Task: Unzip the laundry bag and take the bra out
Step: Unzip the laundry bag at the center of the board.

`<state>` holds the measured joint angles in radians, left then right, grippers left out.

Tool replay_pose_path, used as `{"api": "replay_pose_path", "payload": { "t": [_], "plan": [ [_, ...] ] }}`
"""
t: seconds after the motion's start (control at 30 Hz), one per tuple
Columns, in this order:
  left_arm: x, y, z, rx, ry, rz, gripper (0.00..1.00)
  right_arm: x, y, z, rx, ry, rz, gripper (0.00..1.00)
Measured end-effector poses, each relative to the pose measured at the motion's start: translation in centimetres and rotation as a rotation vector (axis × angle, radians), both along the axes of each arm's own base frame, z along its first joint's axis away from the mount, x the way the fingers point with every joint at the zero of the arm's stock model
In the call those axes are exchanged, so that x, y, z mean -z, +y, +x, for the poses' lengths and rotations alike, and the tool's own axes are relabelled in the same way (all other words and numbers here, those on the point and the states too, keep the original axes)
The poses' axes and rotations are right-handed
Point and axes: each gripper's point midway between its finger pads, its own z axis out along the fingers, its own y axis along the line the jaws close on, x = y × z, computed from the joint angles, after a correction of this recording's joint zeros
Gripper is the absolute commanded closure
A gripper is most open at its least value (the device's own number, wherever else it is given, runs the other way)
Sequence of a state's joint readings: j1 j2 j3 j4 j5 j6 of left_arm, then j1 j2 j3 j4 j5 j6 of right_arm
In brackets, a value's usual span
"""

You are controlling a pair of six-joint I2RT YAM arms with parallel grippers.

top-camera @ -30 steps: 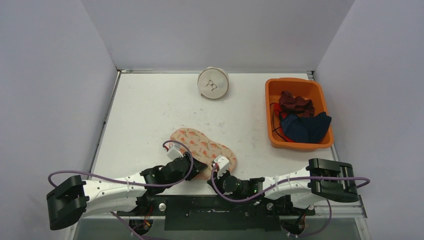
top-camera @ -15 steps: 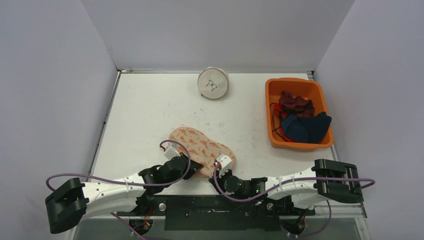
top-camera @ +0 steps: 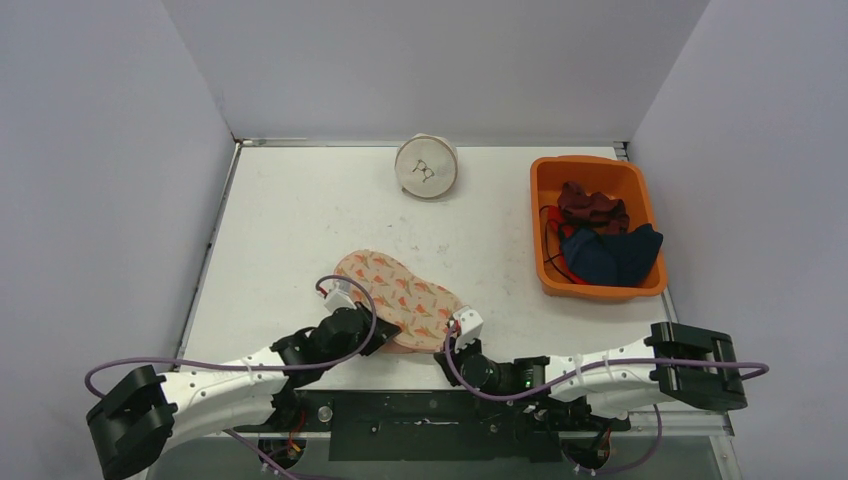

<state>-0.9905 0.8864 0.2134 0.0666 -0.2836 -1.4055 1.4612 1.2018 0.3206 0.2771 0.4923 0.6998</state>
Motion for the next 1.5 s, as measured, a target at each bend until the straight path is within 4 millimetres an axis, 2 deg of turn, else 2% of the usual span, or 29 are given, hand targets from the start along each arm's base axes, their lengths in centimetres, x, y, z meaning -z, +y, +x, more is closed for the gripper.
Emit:
{"api": "replay_pose_path", "payload": {
  "t": [0.17, 0.37, 0.4, 0.47, 0.53, 0.57, 0.63, 0.73, 0.87, 0.97, 1.07, 1.13, 1.27, 1.37, 1.5],
  "plan": [
    [0.7, 0.2, 0.5, 0.049, 0.01, 0.024, 1.0, 0.6, -0.8, -0.1, 0.014, 0.011, -0.001, 0.95],
    [1.2, -0.4, 1.4, 0.118, 0.024, 0.068, 1.0, 0.7, -0.7, -0.3, 0.006, 0.013, -0.003, 0.95],
    [1.1, -0.7, 1.7, 0.128, 0.022, 0.073, 0.96, 0.9, -0.7, -0.4, 0.004, 0.013, -0.006, 0.95],
    [0.8, -1.1, 2.2, 0.145, 0.014, 0.08, 0.72, 1.2, -0.6, -0.5, -0.001, 0.013, -0.019, 0.95],
    [0.2, -1.5, 2.5, 0.158, -0.004, 0.08, 0.39, 1.7, -0.6, -0.6, -0.006, 0.014, -0.037, 0.95],
    [-0.2, -1.5, 2.7, 0.16, -0.016, 0.079, 0.28, 1.8, -0.6, -0.7, -0.011, 0.016, -0.043, 0.95],
    [-1.0, -1.4, 2.8, 0.154, -0.032, 0.065, 0.15, 1.9, -0.4, -0.8, -0.018, 0.017, -0.046, 0.95],
    [-2.8, -0.7, 2.3, 0.14, -0.059, 0.033, 0.08, 1.5, 0.2, -1.0, -0.033, 0.014, -0.039, 0.95],
    [-4.8, 0.6, 1.0, 0.12, -0.077, -0.002, 0.06, 0.9, 1.3, -1.1, -0.055, 0.011, -0.025, 0.95],
    [-5.2, 1.9, -0.6, 0.107, -0.076, -0.045, 0.06, 0.6, 2.2, -1.2, -0.078, 0.008, -0.026, 0.95],
    [-4.3, 2.5, -2.2, 0.104, -0.052, -0.095, 0.07, -0.1, 3.3, -1.3, -0.1, 0.002, -0.015, 0.95],
    [-3.0, 2.3, -3.1, 0.117, -0.017, -0.105, 0.08, -0.6, 3.9, -1.2, -0.107, -0.005, -0.003, 0.95],
    [0.5, 1.7, -5.1, 0.149, 0.08, -0.065, 0.13, -1.0, 4.8, -1.2, -0.124, -0.009, 0.007, 0.95],
    [1.5, 0.8, -5.4, 0.158, 0.104, -0.046, 0.22, -0.5, 4.9, -1.4, -0.133, -0.004, -0.007, 0.95],
    [1.4, -0.1, -4.5, 0.129, 0.092, -0.062, 0.33, -0.1, 4.9, -1.5, -0.14, 0.002, -0.019, 0.95]
  ]
}}
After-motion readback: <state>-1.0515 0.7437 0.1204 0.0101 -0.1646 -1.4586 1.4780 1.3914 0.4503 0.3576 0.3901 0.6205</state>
